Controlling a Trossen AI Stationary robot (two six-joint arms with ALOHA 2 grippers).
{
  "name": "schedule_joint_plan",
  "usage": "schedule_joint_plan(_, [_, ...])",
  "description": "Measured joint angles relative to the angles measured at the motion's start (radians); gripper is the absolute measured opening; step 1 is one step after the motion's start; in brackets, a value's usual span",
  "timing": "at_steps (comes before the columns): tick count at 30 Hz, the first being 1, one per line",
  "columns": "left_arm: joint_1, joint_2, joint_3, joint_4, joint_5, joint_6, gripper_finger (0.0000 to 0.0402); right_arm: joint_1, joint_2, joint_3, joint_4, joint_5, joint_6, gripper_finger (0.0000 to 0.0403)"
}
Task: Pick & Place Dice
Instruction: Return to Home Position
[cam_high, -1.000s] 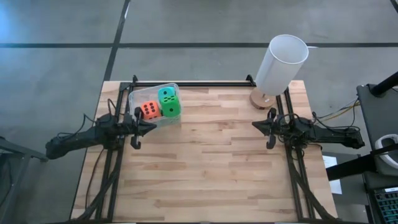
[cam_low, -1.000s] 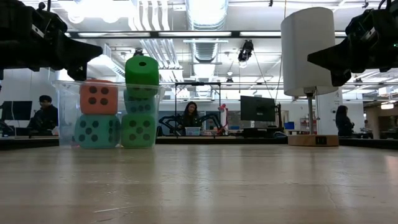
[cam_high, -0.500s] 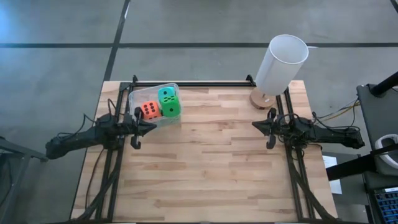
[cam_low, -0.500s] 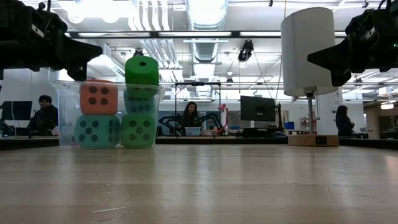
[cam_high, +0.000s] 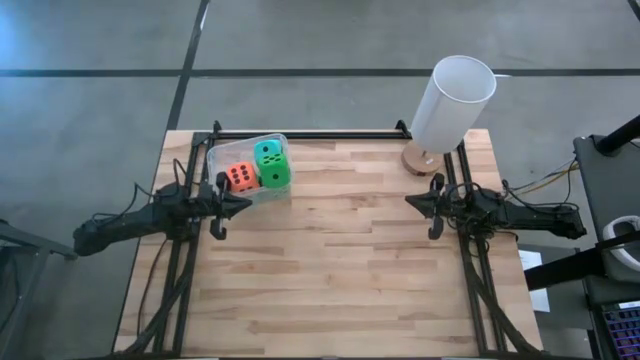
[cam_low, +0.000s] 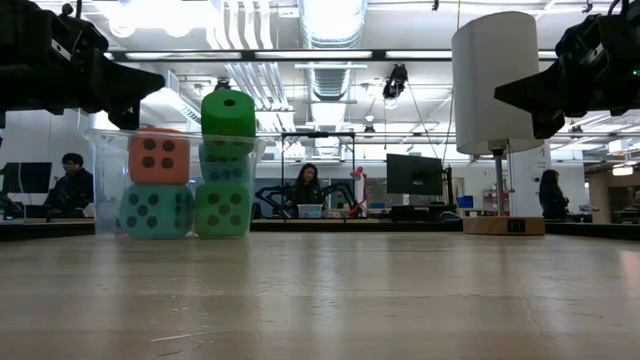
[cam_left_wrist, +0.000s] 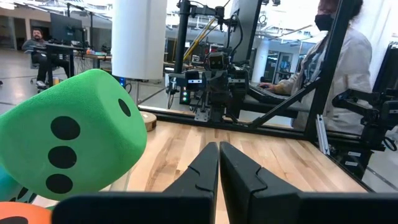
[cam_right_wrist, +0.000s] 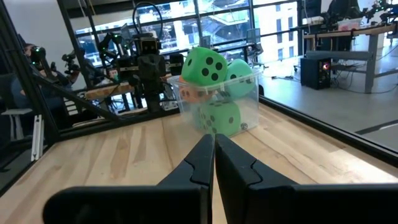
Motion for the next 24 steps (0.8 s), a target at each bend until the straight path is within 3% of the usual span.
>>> schedule_joint_plan(24, [0.000,0.000,0.000,0.000,0.000,0.001,0.0024,0.000,0.000,0.000,0.000,0.000,0.000,0.0013])
